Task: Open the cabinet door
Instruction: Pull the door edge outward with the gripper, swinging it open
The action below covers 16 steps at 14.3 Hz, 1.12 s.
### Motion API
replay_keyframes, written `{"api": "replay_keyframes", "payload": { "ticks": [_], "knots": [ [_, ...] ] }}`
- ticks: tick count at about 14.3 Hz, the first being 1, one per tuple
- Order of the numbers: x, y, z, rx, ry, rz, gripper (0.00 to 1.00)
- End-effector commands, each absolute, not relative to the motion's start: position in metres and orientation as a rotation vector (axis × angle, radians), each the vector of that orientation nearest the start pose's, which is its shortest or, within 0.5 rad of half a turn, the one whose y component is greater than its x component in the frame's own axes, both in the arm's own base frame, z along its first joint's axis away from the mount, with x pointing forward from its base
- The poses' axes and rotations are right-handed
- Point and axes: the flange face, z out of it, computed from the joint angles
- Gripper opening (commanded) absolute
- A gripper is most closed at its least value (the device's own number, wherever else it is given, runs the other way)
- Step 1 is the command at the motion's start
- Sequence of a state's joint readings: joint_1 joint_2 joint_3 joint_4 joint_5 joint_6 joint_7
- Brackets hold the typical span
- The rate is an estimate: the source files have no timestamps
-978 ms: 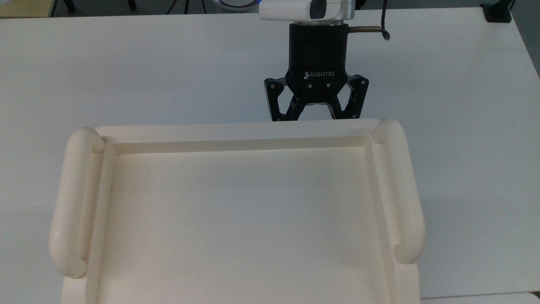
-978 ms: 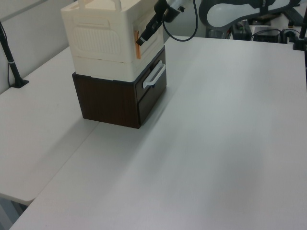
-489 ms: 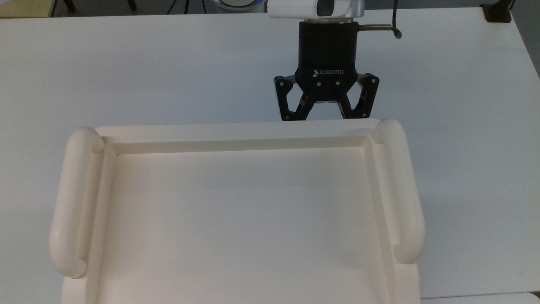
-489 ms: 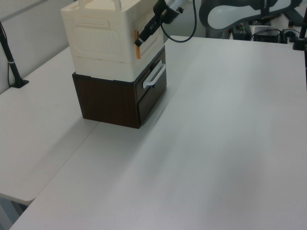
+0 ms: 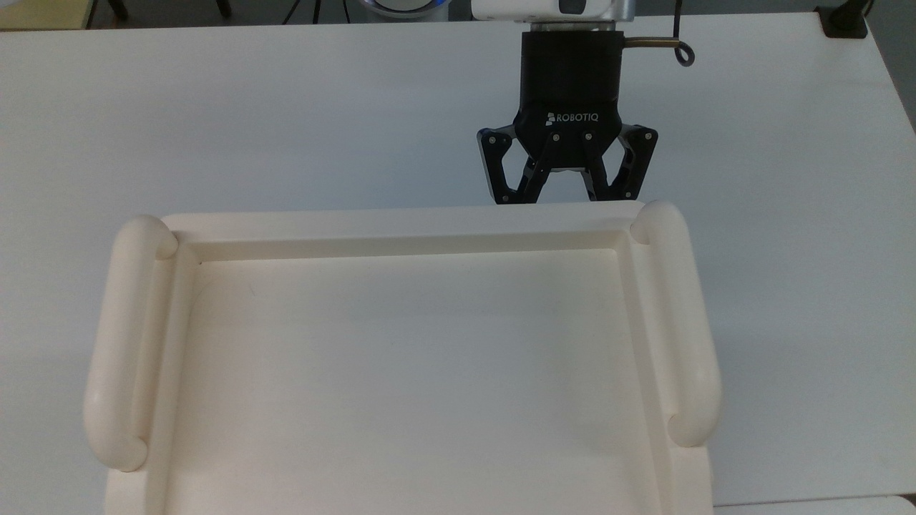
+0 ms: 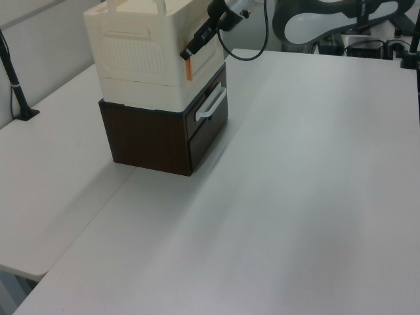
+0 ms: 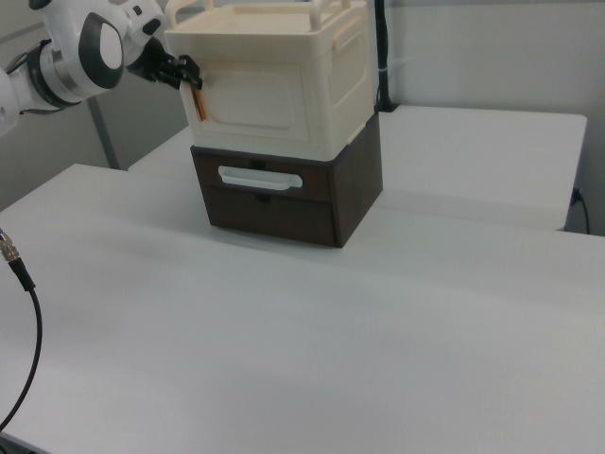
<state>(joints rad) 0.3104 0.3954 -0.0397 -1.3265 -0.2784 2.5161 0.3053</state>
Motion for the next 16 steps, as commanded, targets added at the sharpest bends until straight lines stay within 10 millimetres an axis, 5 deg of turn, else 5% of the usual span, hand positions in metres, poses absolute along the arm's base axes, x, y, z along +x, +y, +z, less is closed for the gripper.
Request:
{"api": "replay_keyframes", "payload": {
  "ticks": [1,16],
  "knots": [
    [0.702,0.204,0.606,-2.88,-0.172,-1.316,0.47],
    [0.704,0.175,0.595,-2.956,-0.124,-1.238,0.16]
  ]
}}
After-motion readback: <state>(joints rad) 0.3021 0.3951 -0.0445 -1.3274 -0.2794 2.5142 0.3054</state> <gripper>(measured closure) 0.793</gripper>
